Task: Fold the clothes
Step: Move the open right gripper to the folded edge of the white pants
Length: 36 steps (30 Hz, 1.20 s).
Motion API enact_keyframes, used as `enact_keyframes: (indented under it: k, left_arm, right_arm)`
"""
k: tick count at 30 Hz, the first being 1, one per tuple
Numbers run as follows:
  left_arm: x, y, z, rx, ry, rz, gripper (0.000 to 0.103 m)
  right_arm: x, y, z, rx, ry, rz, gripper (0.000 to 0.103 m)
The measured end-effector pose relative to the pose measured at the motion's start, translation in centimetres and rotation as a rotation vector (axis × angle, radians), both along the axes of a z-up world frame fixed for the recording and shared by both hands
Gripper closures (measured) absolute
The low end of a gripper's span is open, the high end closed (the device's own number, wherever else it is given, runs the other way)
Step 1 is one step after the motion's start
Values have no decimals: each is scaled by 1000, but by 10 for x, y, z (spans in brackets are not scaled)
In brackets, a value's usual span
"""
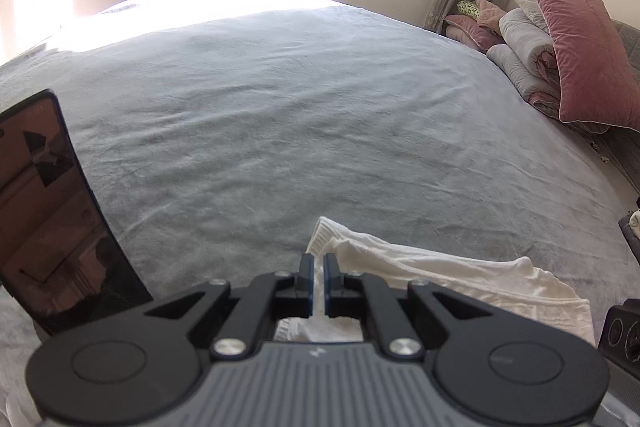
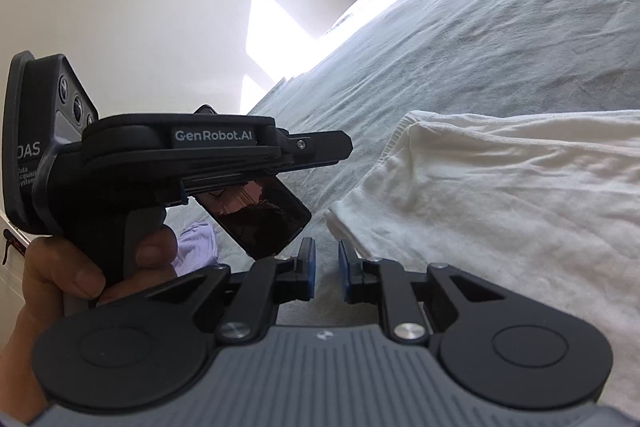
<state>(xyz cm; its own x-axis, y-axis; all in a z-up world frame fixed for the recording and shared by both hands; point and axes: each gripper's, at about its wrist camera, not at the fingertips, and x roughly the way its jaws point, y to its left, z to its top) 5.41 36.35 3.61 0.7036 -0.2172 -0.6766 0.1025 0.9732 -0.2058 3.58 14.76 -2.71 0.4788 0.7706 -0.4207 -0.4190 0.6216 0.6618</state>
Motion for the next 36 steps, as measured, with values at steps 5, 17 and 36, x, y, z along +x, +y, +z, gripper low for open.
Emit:
enact_keyframes:
  k: [5, 17, 36]
  left_arm:
    - [3, -19, -22, -14, -14, -85, 98]
    - [15, -8, -37, 33, -51, 146, 81]
    - [-54, -18, -20, 115, -12, 174, 73]
  right_arm:
    - [-15, -45, 6, -70, -19, -61, 84]
    - [-48, -170, 13, -218, -61, -257, 80]
    - [-123, -263, -6, -122, 78, -371, 61]
